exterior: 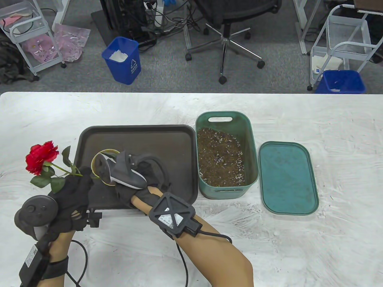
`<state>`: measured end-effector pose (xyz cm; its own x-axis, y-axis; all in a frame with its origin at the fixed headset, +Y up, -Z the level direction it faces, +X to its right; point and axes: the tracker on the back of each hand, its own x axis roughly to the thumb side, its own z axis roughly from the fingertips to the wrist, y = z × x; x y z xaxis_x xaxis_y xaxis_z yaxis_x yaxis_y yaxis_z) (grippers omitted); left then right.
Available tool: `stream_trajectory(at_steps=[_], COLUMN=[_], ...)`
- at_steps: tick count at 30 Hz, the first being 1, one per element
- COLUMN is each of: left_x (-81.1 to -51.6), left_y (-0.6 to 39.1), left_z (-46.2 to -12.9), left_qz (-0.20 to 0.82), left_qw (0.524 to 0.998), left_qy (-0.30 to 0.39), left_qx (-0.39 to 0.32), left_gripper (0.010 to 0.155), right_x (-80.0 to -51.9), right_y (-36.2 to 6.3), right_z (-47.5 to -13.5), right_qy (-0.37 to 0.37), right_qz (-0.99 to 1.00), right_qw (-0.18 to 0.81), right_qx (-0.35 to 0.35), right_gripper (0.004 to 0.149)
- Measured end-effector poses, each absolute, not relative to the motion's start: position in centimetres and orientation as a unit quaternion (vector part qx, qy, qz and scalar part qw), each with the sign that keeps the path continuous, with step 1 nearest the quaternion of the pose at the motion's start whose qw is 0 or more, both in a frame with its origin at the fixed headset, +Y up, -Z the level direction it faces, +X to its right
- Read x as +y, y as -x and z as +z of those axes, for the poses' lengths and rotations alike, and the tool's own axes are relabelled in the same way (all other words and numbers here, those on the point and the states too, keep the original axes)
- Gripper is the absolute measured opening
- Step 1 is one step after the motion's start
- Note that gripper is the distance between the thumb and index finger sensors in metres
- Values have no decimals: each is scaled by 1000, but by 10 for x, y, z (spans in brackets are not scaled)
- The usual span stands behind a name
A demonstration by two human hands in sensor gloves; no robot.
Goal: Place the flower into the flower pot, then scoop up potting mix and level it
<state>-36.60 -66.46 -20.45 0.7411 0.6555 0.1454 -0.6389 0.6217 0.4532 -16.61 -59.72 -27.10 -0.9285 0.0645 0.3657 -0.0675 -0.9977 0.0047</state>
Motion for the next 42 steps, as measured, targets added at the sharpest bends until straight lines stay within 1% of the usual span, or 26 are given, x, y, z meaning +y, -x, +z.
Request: stream_trajectory(at_steps=[5,10,14,18,20,25,30,37,42], left_x=[-665,-665,-665,-665,-665,-665,-665,-664,-664], left_y=[366,366,366,366,366,366,367,367,367], left_z=[-204,-204,-204,-204,-204,-204,-204,-204,-204], left_qz=[354,354,355,355,355,358,359,356,354], left_qw=[902,902,902,902,902,901,901,902,903], left_qy=[-246,-246,-245,-245,-245,-244,-244,-244,-244], left_qx=[15,15,14,15,16,20,23,19,18], left_gripper=[47,47,46,47,47,47,47,47,47], right_x=[-572,-537,-508,-494,-492,-504,-529,-571,-596], right_y=[138,92,43,-3,-26,-74,-101,-119,-119], right_z=[-273,-281,-286,-290,-292,-301,-315,-342,-360], right_qy=[-160,-102,-39,24,56,131,185,237,260], right_qz=[985,988,986,978,973,963,959,950,946], right_qw=[69,107,153,200,221,235,209,173,137], right_qx=[-19,-37,-49,-51,-40,2,42,105,139], right_gripper=[53,53,53,53,53,53,53,52,52])
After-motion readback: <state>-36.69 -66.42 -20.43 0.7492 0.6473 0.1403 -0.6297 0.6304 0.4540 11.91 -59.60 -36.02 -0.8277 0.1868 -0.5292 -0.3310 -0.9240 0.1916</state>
